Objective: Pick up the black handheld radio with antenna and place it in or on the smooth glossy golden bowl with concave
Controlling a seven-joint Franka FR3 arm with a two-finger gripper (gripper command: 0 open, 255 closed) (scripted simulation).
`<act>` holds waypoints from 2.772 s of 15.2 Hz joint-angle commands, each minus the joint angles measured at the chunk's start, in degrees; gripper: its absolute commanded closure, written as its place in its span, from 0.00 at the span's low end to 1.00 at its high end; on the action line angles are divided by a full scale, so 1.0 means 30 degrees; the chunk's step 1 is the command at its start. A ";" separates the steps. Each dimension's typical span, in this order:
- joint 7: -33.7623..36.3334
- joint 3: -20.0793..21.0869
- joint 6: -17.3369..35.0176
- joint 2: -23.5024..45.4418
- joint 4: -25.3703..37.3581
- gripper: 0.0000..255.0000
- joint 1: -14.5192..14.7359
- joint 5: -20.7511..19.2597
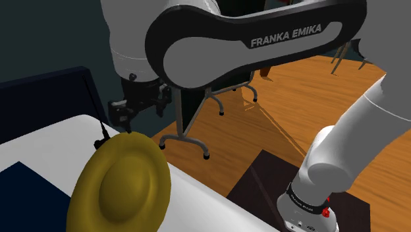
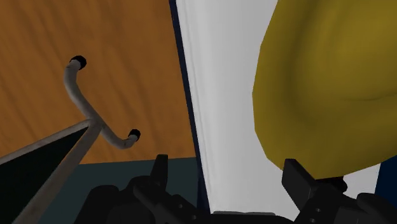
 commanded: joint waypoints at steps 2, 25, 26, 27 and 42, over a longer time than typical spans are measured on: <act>0.2363 0.1512 -0.0318 0.2576 0.2124 0.00 0.0006 -0.2162; 0.6384 0.2358 -0.0525 0.8161 0.5399 1.00 0.1896 -0.7234; 0.6395 0.2361 -0.0528 0.8164 0.5400 1.00 0.1905 -0.7238; 0.6374 0.2358 -0.0513 0.8146 0.5380 1.00 0.1884 -0.7222; 0.5716 0.2483 -0.2728 0.8272 0.7780 1.00 0.2258 -0.7086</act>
